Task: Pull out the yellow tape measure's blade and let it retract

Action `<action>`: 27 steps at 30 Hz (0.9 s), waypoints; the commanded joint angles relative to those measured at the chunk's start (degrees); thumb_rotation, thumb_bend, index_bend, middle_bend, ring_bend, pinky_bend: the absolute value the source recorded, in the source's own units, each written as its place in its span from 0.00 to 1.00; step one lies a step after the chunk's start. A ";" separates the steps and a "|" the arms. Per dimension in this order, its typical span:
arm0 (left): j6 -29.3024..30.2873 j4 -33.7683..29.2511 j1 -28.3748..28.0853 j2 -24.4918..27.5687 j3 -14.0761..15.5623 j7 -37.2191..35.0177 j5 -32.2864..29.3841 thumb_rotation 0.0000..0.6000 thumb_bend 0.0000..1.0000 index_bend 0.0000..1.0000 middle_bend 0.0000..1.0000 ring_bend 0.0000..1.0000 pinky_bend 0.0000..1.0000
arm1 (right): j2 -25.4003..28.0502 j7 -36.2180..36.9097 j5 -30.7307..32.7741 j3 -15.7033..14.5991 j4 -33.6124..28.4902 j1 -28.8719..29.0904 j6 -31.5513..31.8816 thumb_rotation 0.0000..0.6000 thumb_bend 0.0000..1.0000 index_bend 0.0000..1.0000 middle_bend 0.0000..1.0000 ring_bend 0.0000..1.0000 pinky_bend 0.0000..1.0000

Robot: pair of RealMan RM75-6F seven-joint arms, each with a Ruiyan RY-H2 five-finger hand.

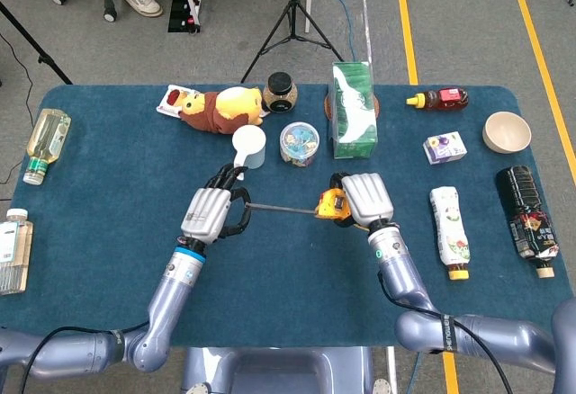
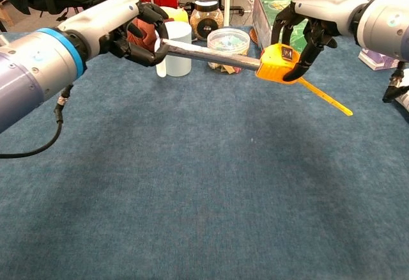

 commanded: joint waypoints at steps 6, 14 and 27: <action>0.87 -3.46 3.13 4.29 2.06 -1.94 1.42 0.92 0.53 0.53 0.12 0.00 0.17 | 1.01 -0.34 -0.79 -1.33 0.12 -0.74 -0.38 0.99 0.29 0.67 0.70 0.78 0.78; 1.41 -6.47 5.53 8.36 3.57 -3.00 2.77 0.92 0.53 0.53 0.12 0.00 0.17 | 1.21 -0.30 -1.31 -2.07 0.62 -1.26 -0.76 0.99 0.29 0.67 0.70 0.78 0.78; 2.54 -8.46 10.28 14.27 7.46 -6.37 5.88 0.93 0.52 0.53 0.12 0.00 0.17 | 1.48 -0.69 -1.53 -2.59 1.41 -1.81 -0.79 0.99 0.29 0.67 0.70 0.78 0.78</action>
